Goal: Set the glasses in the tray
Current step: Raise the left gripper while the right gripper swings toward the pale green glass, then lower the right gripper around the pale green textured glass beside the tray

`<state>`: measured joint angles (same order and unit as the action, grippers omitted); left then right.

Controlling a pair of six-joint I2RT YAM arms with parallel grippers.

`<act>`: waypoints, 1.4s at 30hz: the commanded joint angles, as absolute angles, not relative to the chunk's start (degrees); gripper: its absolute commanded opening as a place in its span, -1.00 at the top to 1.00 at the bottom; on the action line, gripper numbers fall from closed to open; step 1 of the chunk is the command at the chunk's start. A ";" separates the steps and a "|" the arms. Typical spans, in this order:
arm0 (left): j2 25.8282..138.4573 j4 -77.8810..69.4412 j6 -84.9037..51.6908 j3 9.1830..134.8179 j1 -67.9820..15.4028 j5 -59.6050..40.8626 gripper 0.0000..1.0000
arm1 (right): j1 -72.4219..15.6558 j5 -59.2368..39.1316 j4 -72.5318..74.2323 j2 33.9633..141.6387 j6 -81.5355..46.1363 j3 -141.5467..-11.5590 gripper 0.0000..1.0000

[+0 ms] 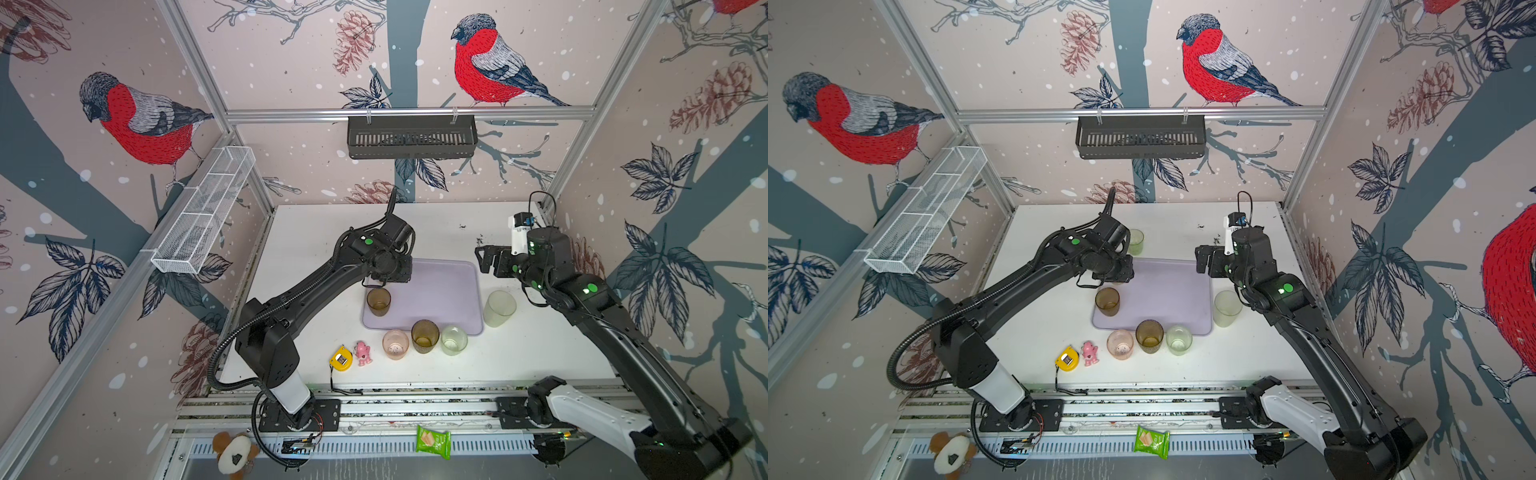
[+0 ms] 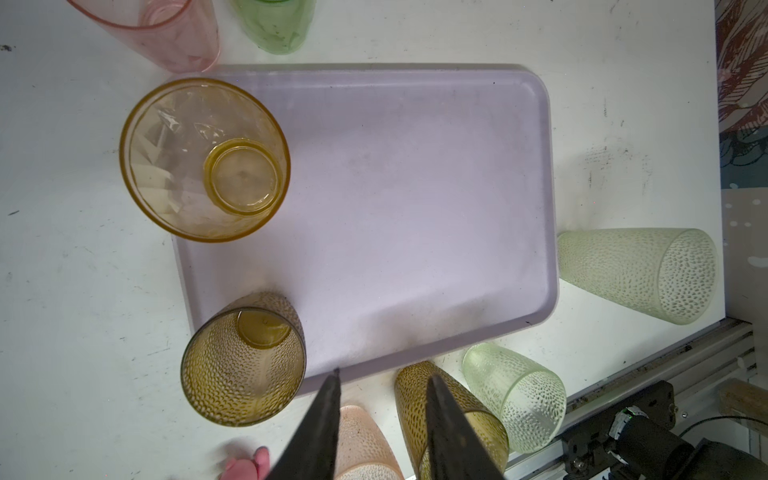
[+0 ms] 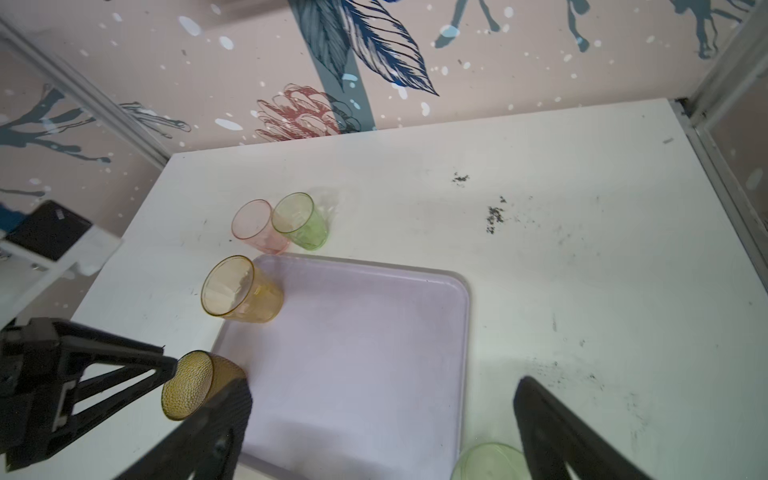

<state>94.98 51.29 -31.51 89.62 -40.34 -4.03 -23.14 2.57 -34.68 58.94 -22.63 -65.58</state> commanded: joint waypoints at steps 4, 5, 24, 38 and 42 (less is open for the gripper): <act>94.63 48.05 -31.26 90.17 -40.34 -5.97 0.19 | -16.69 -0.24 -42.98 61.46 -24.73 -67.29 -0.99; 94.72 47.86 -31.21 90.34 -40.31 -6.19 0.16 | -15.40 -1.06 -43.88 61.86 -24.61 -67.38 -0.99; 97.26 46.63 -28.41 94.69 -41.10 -8.73 -0.21 | -3.50 -8.06 -49.39 59.02 -28.10 -59.94 -0.99; 99.69 45.97 -27.84 97.66 -43.24 -10.22 -0.62 | -0.62 -11.20 -48.00 56.73 -29.69 -51.97 -1.00; 99.33 45.62 -27.67 97.20 -43.30 -10.28 -0.67 | -0.17 -11.69 -47.30 57.00 -29.62 -50.44 -1.00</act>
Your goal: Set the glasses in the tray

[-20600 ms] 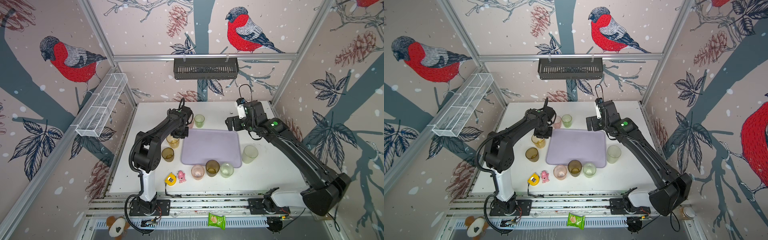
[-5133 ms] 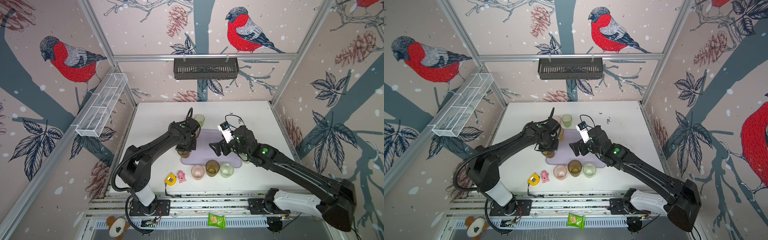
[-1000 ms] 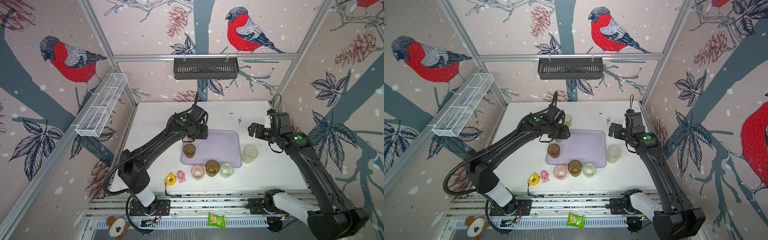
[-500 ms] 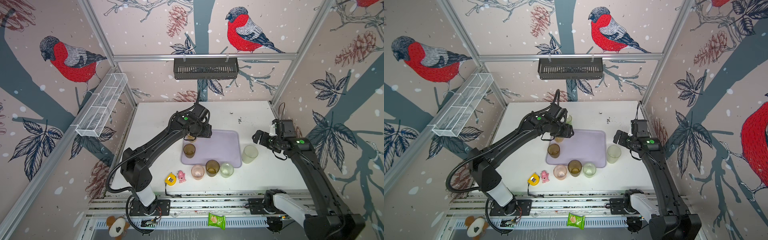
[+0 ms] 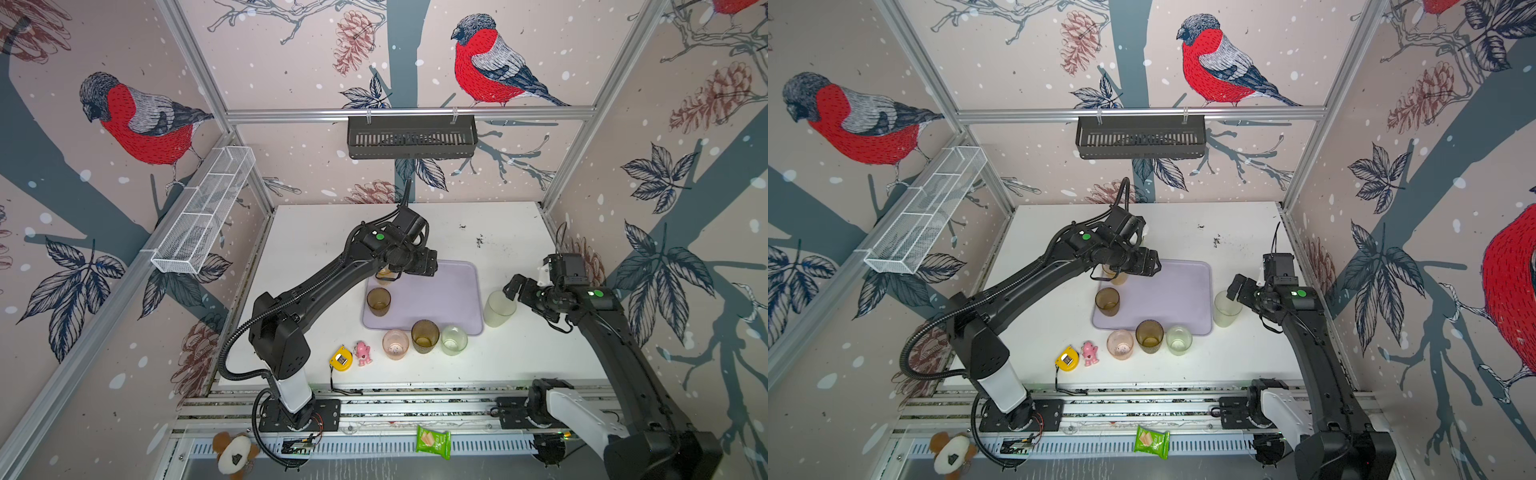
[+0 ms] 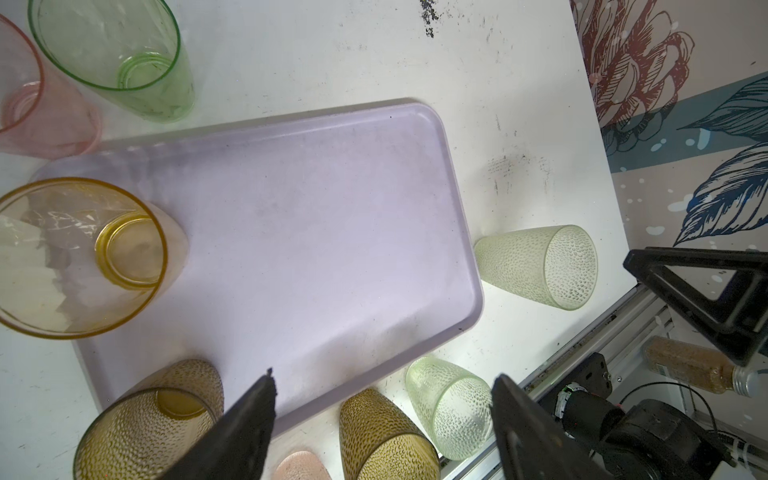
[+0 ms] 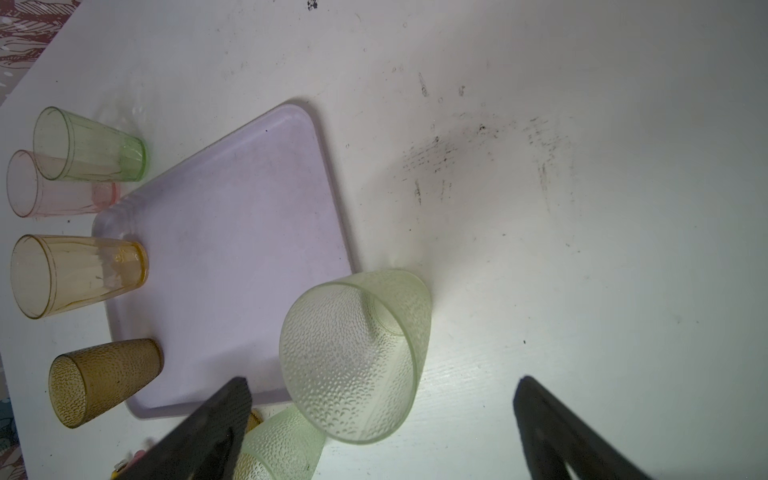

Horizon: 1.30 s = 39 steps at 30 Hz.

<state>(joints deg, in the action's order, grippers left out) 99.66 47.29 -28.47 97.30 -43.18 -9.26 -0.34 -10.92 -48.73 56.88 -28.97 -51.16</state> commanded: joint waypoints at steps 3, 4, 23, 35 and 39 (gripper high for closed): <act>98.94 45.39 -27.75 96.66 -43.40 -10.31 -0.68 | -0.09 -11.78 -46.94 57.36 -29.47 -49.41 -0.99; 98.77 45.22 -27.80 96.44 -43.39 -10.37 -0.69 | -0.01 -11.70 -46.80 57.58 -29.40 -49.02 -0.99; 97.40 45.14 -27.81 94.27 -43.79 -10.37 -0.98 | 0.16 -10.72 -46.10 60.70 -28.22 -46.27 -0.64; 98.77 45.35 -24.90 95.93 -45.89 -11.78 -0.98 | 0.17 -10.61 -45.00 61.68 -27.93 -45.26 -0.30; 99.30 44.70 -25.07 96.26 -46.58 -12.24 -0.98 | 0.18 -10.54 -44.58 61.76 -27.88 -44.94 -0.23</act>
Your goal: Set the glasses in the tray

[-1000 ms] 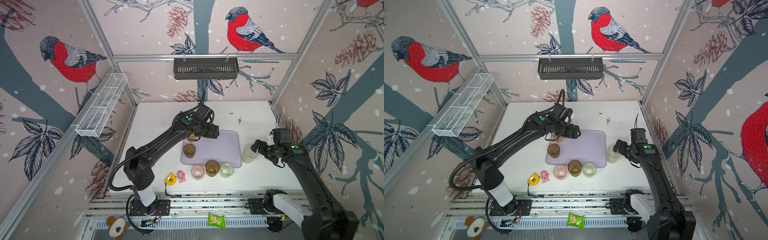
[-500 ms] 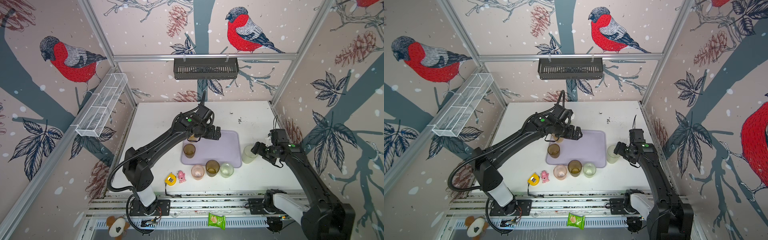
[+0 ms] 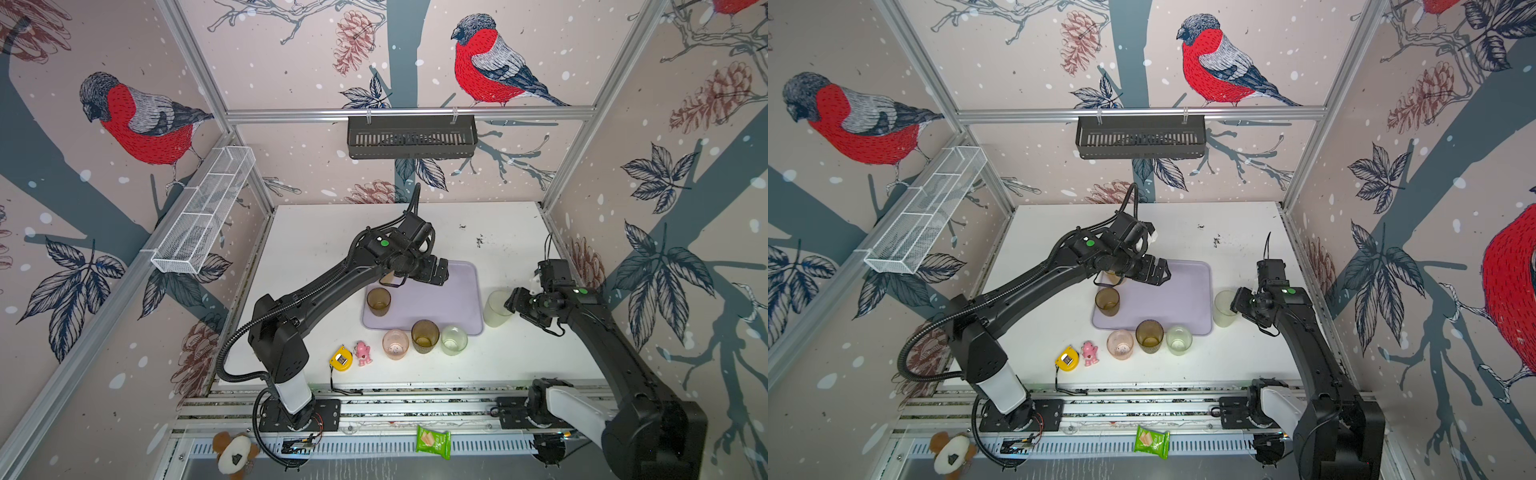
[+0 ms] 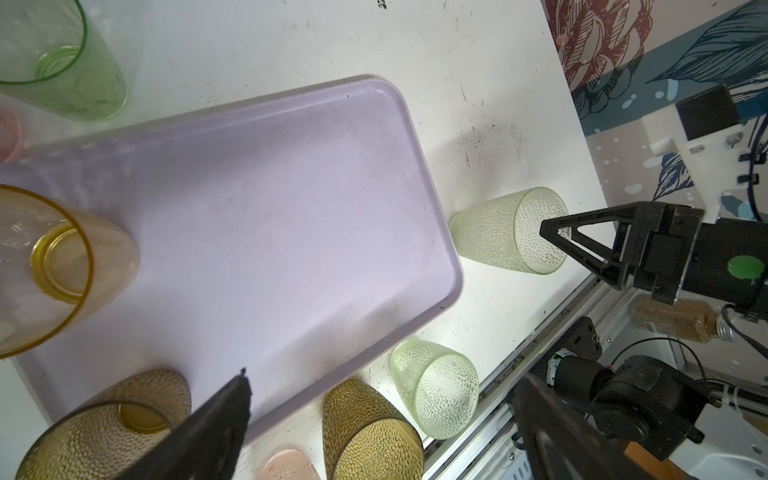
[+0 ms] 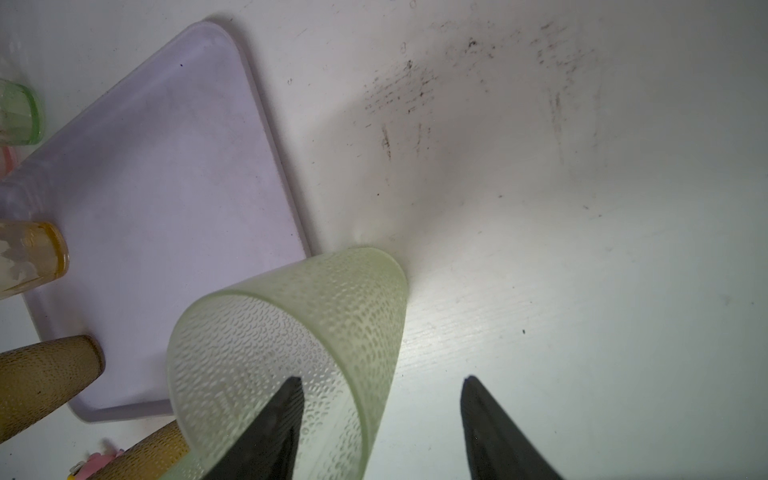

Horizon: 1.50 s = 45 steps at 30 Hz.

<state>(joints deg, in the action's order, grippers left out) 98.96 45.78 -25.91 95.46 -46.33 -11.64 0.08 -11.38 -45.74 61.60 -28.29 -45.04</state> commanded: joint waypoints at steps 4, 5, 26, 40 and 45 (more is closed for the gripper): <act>101.00 45.05 -24.97 99.30 -47.36 -12.40 -0.98 | 0.17 -10.54 -44.36 61.94 -27.69 -44.91 -0.15; 101.38 45.30 -24.98 99.93 -47.54 -12.23 -0.98 | 0.12 -10.46 -44.38 61.95 -27.76 -44.94 -0.13; 100.33 44.08 -25.94 97.83 -48.21 -11.58 -0.98 | 0.18 -9.45 -44.54 61.96 -27.70 -45.80 0.19; 99.43 43.89 -26.36 96.92 -48.31 -10.73 -0.98 | 0.18 -9.49 -44.21 62.10 -27.36 -45.98 0.40; 99.56 43.86 -26.51 97.21 -48.31 -10.76 -0.98 | 0.22 -9.67 -44.02 62.13 -27.21 -45.71 0.51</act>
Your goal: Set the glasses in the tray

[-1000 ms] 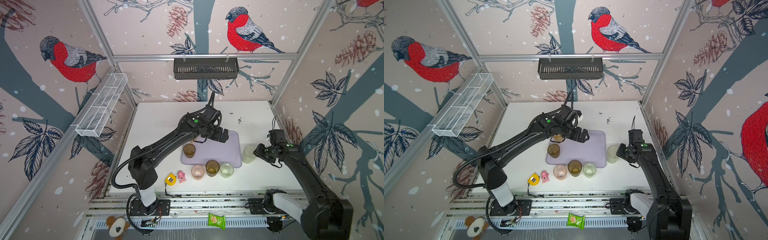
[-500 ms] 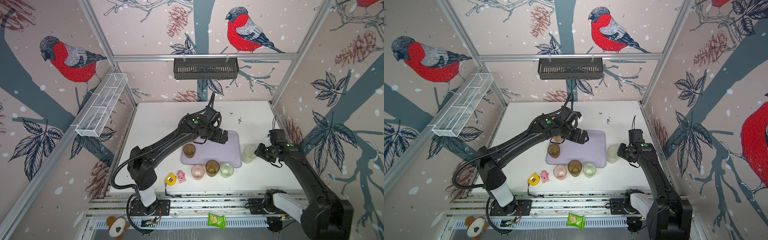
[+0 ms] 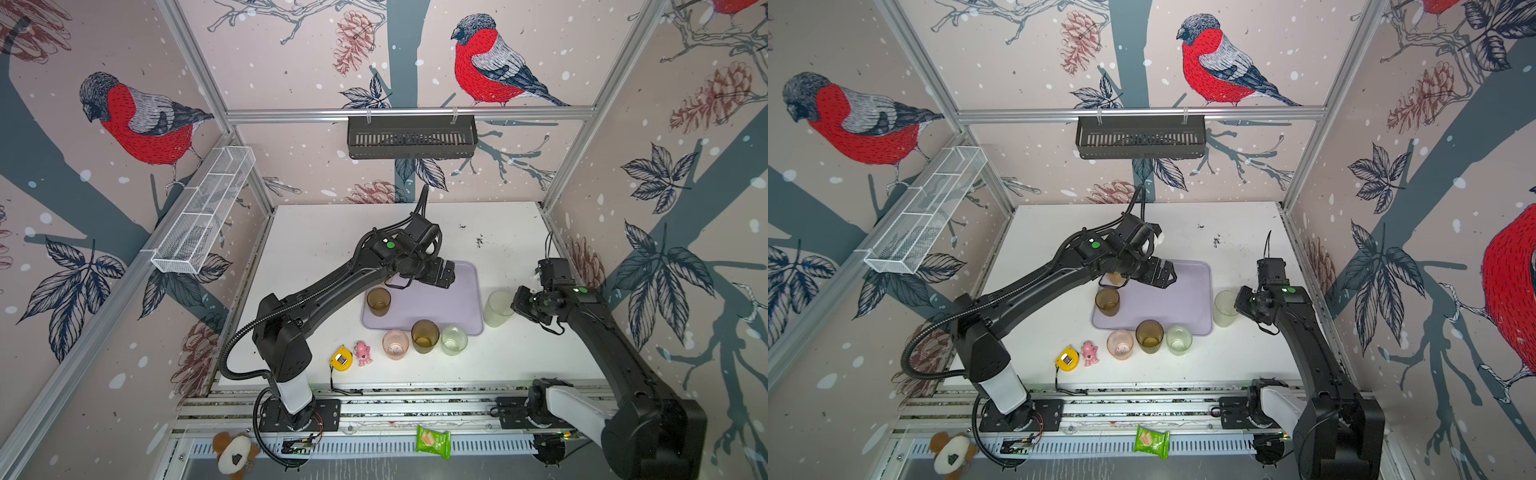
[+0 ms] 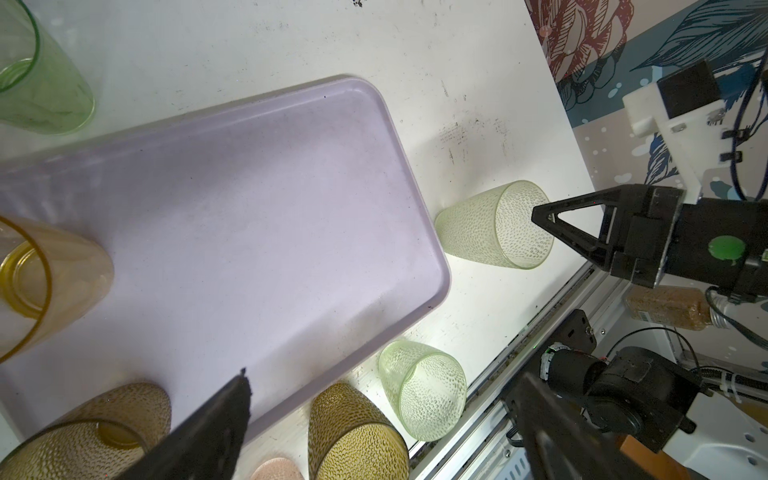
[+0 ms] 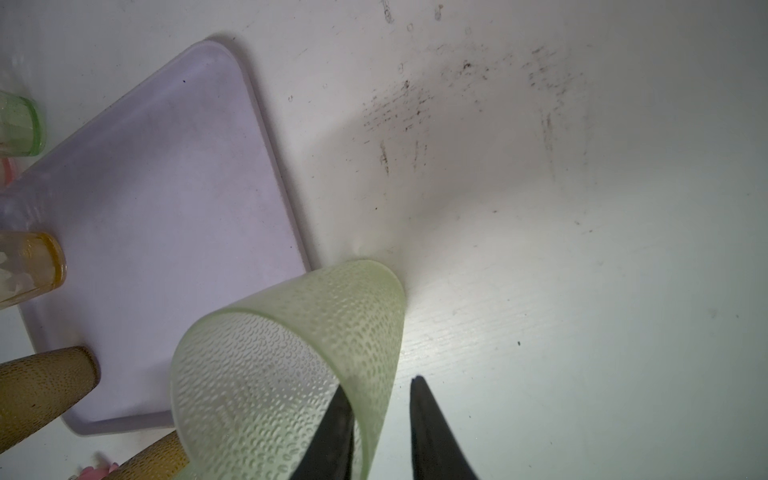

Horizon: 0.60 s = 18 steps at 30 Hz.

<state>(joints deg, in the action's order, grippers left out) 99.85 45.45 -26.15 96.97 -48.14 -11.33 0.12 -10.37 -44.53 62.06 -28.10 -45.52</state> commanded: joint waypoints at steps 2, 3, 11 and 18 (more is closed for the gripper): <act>99.53 43.78 -26.53 97.15 -48.34 -10.63 -0.99 | 0.18 -9.67 -43.89 62.14 -27.19 -45.77 0.55; 99.57 43.69 -26.41 97.04 -48.27 -10.66 -0.98 | 0.18 -9.67 -43.94 62.13 -27.22 -45.71 0.57; 99.37 42.91 -26.69 95.85 -48.33 -10.56 -0.98 | 0.18 -9.67 -43.88 62.22 -26.99 -45.53 0.63; 99.38 42.64 -26.84 95.55 -48.26 -10.29 -0.98 | 0.18 -9.67 -43.74 62.41 -26.98 -45.44 0.71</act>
<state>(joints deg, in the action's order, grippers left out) 99.85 44.88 -26.83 95.64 -48.18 -10.66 0.12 -10.37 -44.01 62.30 -27.86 -45.43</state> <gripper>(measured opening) 0.992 0.149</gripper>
